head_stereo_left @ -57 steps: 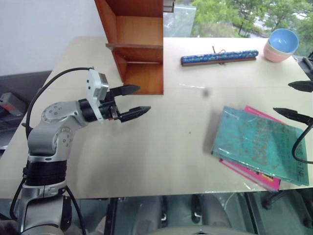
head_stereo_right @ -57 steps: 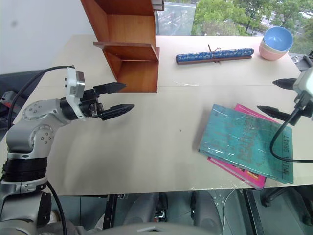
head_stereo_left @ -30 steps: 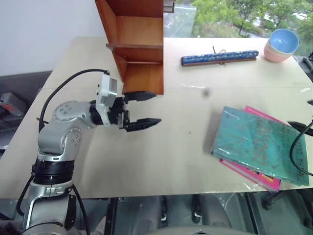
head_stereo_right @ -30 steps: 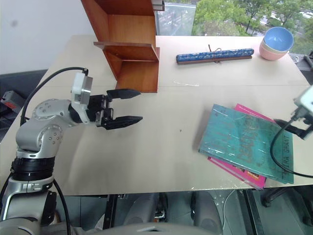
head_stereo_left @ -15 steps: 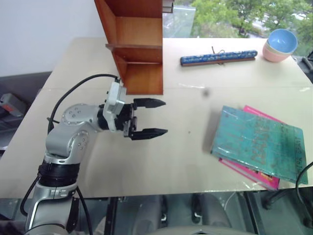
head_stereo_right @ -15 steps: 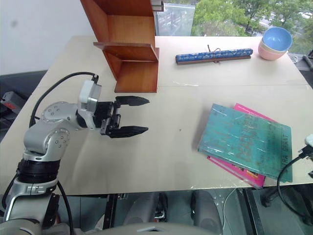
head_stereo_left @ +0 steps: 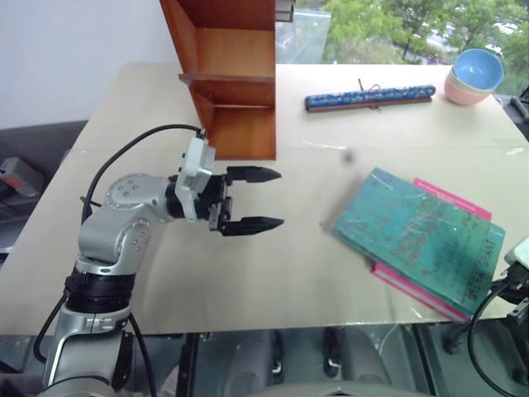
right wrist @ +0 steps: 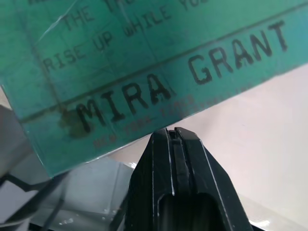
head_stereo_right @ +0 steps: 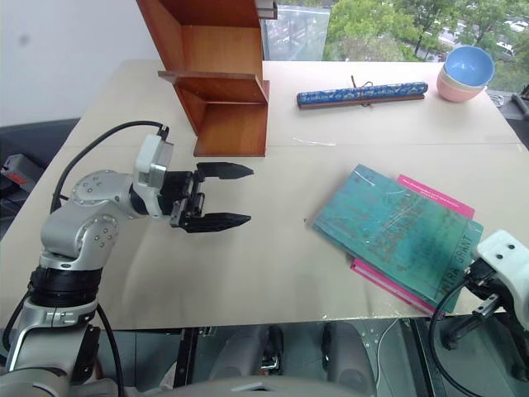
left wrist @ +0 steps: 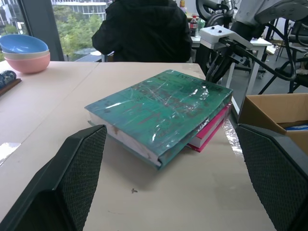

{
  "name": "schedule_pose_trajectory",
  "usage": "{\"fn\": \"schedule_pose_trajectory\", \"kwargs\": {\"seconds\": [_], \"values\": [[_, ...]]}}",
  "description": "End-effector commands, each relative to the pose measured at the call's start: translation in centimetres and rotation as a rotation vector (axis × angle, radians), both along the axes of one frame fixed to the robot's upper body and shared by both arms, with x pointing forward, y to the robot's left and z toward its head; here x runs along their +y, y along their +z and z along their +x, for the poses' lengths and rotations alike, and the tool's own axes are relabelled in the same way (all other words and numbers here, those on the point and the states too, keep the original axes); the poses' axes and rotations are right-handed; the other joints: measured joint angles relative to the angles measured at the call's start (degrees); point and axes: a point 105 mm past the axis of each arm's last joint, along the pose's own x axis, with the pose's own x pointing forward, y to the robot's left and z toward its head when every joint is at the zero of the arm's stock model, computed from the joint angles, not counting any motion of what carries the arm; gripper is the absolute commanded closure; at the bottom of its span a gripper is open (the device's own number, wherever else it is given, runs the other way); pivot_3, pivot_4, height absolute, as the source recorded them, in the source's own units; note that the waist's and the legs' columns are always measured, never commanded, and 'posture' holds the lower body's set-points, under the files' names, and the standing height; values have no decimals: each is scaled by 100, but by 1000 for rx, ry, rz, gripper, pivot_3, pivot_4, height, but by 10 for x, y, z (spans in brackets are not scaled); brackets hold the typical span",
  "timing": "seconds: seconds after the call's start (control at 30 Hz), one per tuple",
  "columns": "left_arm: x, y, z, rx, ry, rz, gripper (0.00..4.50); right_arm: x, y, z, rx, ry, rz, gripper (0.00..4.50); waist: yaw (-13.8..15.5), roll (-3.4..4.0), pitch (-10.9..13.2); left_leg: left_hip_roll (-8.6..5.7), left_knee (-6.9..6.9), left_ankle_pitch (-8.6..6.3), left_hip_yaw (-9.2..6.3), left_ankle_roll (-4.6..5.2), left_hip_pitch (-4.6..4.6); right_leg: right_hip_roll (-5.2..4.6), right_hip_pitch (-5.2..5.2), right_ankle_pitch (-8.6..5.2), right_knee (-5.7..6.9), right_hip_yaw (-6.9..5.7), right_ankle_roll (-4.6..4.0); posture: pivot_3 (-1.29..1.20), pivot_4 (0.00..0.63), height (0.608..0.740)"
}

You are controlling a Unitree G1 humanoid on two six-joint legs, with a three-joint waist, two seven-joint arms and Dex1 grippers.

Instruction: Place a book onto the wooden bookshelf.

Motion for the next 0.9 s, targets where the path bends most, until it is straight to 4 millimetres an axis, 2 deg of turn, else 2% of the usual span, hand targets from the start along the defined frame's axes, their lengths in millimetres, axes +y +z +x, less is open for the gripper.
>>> {"fn": "schedule_pose_trajectory", "kwargs": {"seconds": [0.03, 0.3, 0.5, 0.57, 0.67, 0.73, 0.9], "values": [[-1, 7, -3, -21, -6, 5, 0, 7, 2, 0, -11, 11, 1, 4469, 0, 0, 0, 0, 0, 0, 0, 0, 0, 0, 0, 0, 0, -1, 0, 0, 150, 738], [-11, -9, -16, 132, -16, -15, 0, -6, 7, -18, 3, -34, -47, 4469, 11, -2, 0, -1, 0, 0, -6, 1, -5, 1, 0, 6, -2, -3, 10, 0, 150, 738], [-15, -14, -14, 165, -27, -24, 0, 0, -4, -24, 3, -52, -23, 4469, 10, -2, -1, -1, 1, 0, -11, -1, -1, 1, 4, -1, -1, -8, 1, 0, 150, 738], [-15, -15, -12, 165, -27, -23, 0, -2, -8, -18, -25, -59, -26, 4469, 7, -2, -1, -1, 1, 0, -9, -1, 0, 1, 4, -1, 0, -6, 1, 0, 150, 738], [-15, -15, -11, 161, -26, -21, 0, -24, -13, -2, -92, -157, -69, 4469, -4, -7, -3, -1, 1, 0, -6, -1, 1, 1, 4, -1, 0, -4, 0, 0, 150, 738], [-15, -15, -11, 159, -24, -21, 0, -32, -14, 8, -133, -236, -34, 4469, -6, -10, -4, -2, 1, 0, -2, -1, 2, 1, 4, -2, -1, -4, -1, 0, 150, 738], [-12, -12, -10, 144, -1, -31, 0, -19, -25, 21, -125, -224, 56, 4469, 4, -5, -5, -1, -1, 1, -11, -1, -1, 4, 0, -3, 4, -8, -9, 0, 150, 738]]}}
